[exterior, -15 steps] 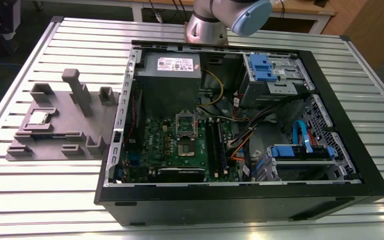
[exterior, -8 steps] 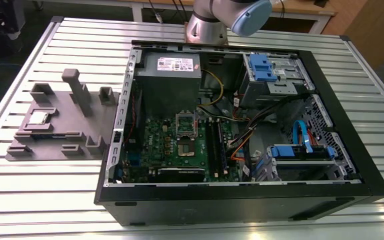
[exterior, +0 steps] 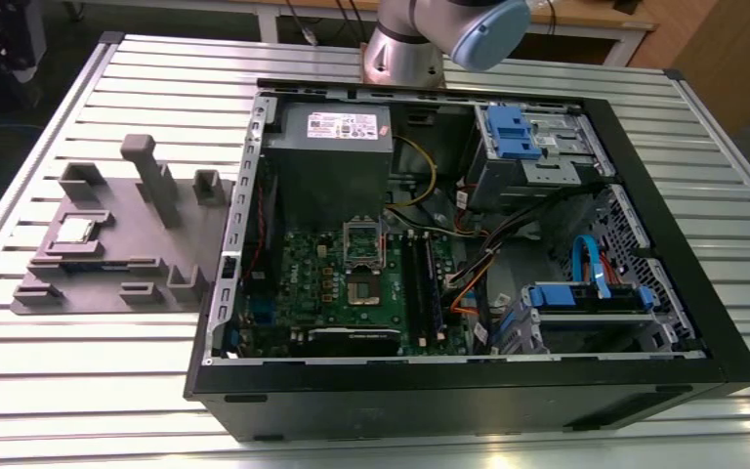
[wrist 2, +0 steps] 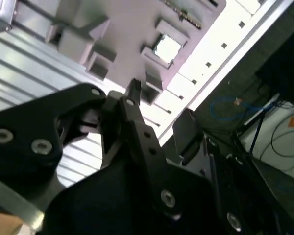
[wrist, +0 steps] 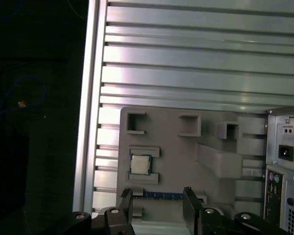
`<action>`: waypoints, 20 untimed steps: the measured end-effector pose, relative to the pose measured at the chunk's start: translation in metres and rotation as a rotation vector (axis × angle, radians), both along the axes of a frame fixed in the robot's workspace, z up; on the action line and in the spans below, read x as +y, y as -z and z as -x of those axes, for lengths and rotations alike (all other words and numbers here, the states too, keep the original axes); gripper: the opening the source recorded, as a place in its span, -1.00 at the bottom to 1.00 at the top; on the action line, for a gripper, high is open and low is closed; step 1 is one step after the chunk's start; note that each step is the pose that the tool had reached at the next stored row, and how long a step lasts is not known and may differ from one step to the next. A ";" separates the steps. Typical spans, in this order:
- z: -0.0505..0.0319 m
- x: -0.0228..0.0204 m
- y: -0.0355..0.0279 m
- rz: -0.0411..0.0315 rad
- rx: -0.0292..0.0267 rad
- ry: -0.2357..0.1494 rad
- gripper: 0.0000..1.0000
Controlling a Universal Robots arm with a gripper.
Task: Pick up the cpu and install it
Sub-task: 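Pick up the cpu and move it towards the insertion slot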
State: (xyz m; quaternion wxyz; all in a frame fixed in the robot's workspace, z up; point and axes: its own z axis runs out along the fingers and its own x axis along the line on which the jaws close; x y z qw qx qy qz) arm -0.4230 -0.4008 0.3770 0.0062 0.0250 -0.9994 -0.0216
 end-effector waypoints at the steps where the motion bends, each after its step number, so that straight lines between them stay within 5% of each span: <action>1: 0.0014 0.0000 0.0016 -0.0001 -0.0001 0.000 0.07; 9: 0.0057 -0.0002 0.0121 0.0001 0.0004 0.025 0.07; 20: 0.0071 -0.0004 0.0169 0.0004 0.0002 0.031 0.09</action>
